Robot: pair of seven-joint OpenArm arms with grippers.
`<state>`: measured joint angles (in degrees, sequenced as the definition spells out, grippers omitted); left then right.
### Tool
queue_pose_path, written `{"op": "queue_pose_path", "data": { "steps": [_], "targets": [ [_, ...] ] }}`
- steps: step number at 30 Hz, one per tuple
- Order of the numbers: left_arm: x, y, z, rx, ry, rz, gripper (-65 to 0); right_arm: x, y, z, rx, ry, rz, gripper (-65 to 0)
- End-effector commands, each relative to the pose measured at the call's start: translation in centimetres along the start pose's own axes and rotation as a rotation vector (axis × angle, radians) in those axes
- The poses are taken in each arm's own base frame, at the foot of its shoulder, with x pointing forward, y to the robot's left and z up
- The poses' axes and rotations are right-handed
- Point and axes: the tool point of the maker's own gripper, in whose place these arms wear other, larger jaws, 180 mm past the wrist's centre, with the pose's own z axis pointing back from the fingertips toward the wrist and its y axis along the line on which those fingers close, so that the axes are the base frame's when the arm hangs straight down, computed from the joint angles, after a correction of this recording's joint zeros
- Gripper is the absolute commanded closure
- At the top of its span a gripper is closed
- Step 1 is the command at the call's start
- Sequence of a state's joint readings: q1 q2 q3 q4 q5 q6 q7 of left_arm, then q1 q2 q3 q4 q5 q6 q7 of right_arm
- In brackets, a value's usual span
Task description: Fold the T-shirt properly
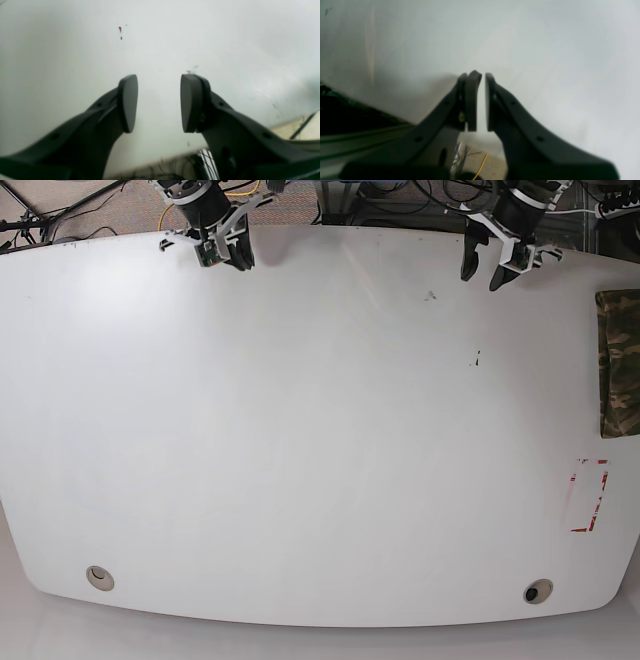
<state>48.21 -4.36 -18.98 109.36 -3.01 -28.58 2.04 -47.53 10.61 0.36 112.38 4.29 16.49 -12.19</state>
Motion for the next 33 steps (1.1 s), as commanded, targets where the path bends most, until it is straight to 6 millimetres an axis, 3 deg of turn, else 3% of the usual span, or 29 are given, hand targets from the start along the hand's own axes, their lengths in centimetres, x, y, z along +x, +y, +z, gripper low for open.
{"op": "queue_pose_path", "data": {
  "steps": [1, 14, 21, 24, 28, 33],
  "targets": [
    [-0.4, 0.6, 1.5, 0.019, 0.01, 0.012, -25.8, -0.5, 1.0, 1.2, 0.016, -0.002, -0.017, -4.9],
    [-5.7, -0.1, 6.2, 0.011, 0.198, 0.037, -25.8, -5.7, 3.8, 5.3, 0.034, 0.15, -0.1, -4.9],
    [-10.9, -1.2, 7.6, -0.03, 0.333, 0.096, -25.7, -8.7, 4.4, 6.3, 0.038, 0.231, -0.127, -4.9],
    [-14.1, -2.0, 8.4, -0.043, 0.408, 0.146, -25.7, -11.2, 4.4, 6.7, 0.035, 0.294, -0.143, -4.9],
    [-15.7, -2.3, 7.2, -0.055, 0.428, 0.17, -25.7, -12.5, 4.0, 5.9, 0.03, 0.318, -0.149, -4.9],
    [-18.8, -2.4, 6.6, -0.077, 0.492, 0.198, -25.7, -15.7, 3.6, 5.2, 0.022, 0.387, -0.172, -4.9]
  ]
}}
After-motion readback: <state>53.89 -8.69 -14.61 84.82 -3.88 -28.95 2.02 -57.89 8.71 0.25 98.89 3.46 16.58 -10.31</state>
